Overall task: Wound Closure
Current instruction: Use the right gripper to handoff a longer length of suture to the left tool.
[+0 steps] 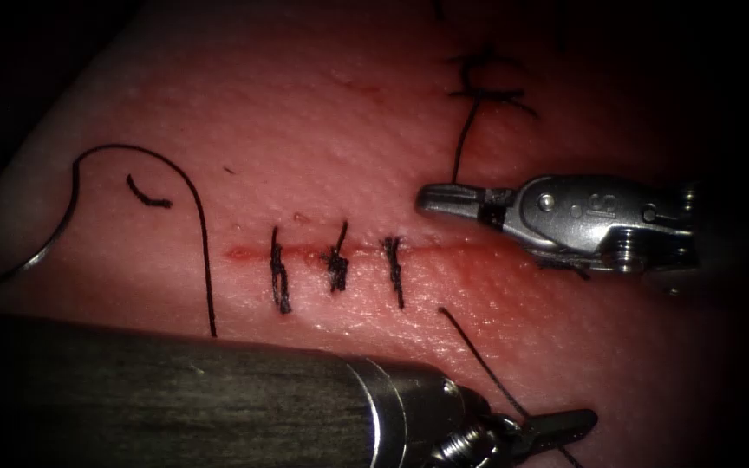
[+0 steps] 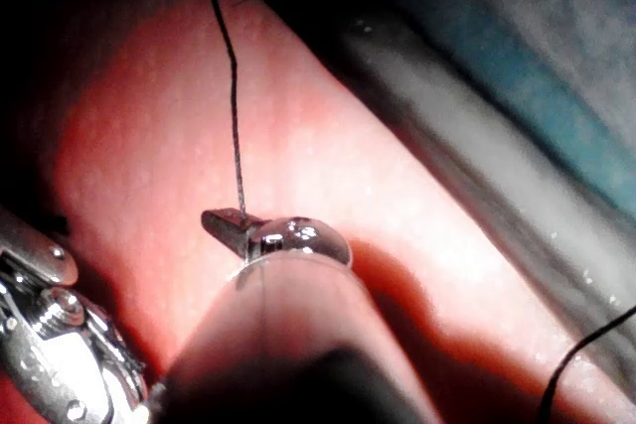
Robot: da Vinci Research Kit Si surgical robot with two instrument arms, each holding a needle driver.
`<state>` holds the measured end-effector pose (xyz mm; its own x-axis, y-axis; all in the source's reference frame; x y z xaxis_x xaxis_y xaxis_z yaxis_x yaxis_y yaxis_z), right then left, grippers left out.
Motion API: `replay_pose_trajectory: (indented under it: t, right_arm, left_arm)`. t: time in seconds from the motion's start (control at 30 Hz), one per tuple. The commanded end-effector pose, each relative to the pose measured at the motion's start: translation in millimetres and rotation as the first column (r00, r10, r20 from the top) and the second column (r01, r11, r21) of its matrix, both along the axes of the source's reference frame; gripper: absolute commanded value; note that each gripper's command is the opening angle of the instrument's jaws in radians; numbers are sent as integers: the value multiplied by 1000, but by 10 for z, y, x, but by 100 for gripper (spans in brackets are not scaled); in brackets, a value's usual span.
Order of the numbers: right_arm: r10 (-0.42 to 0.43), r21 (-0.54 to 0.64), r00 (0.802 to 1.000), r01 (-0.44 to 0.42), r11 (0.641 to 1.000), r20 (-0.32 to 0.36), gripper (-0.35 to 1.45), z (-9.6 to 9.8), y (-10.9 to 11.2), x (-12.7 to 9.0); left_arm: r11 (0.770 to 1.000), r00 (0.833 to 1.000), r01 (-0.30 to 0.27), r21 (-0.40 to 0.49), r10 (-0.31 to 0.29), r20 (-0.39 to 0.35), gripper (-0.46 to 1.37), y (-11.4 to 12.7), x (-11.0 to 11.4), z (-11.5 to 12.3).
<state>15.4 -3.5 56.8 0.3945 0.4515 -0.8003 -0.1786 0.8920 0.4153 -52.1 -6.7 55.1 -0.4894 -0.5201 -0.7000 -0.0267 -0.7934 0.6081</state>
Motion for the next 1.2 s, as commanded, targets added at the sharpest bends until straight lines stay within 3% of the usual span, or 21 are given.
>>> replay_pose_trajectory:
  t: [0.03,0.1,0.13,0.17,0.23,0.3,0.4,0.57,0.73,0.9,1.2]
  right_arm:
    - [-18,-2,1000,18,1000,-16,-35,1,0,-1]
    - [-41,-9,999,41,999,-35,-33,1,0,-2]
    - [-51,-10,998,50,999,-43,-21,2,0,-3]
    - [-79,-34,995,77,996,-60,11,3,0,-4]
    - [-95,-47,993,92,995,-70,41,4,0,-5]
    - [-135,-84,987,128,988,-91,87,4,-1,-9]
    - [-159,-101,980,147,984,-123,104,3,-2,-14]
    - [-230,-143,955,205,968,-187,109,4,-13,-26]
    - [-284,-160,939,255,954,-196,103,11,-32,-21]
    - [-296,-191,936,260,946,-189,100,11,-38,-13]
    - [-312,-305,938,256,917,-153,99,-13,-39,5]
  left_arm:
    - [1000,1000,-13,9,13,6,-35,3,7,0]
    - [1000,1000,-26,15,26,12,-35,7,16,0]
    - [999,999,-34,19,34,14,-35,9,22,1]
    - [999,999,-50,19,50,15,-35,13,30,3]
    - [998,998,-56,33,55,22,-35,16,38,5]
    - [997,997,-65,45,64,32,-35,20,48,12]
    - [996,997,-68,54,66,38,-35,23,52,18]
    - [994,996,-84,67,83,29,-35,22,52,24]
    - [994,996,-86,69,84,27,-35,20,51,21]
    - [994,996,-83,75,81,30,-35,20,50,19]
    - [993,997,-78,87,76,34,-35,19,48,13]
